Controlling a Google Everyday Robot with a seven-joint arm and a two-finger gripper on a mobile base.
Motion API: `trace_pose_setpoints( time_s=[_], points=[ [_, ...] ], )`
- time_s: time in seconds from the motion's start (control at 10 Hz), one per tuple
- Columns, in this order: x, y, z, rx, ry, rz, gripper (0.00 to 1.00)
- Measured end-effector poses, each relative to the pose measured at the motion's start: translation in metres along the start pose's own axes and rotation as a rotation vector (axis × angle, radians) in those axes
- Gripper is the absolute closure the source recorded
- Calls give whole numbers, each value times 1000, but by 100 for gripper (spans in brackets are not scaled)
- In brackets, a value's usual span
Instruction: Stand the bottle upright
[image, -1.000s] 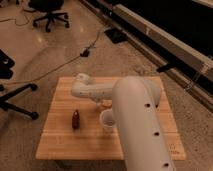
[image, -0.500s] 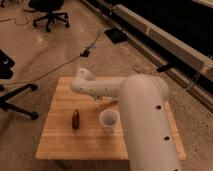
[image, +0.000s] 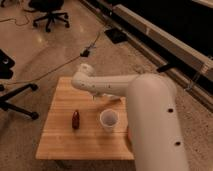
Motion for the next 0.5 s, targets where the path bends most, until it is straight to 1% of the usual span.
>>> trace_pose_setpoints(
  time_s=[0.1, 0.3, 0.4, 0.5],
  points=[
    [-4, 1, -11, -6, 33, 5, 100],
    [-20, 5, -44, -21, 137, 30, 100],
    [-26, 6, -57, -25, 197, 44, 100],
    [-32, 6, -66, -23, 243, 51, 100]
  ],
)
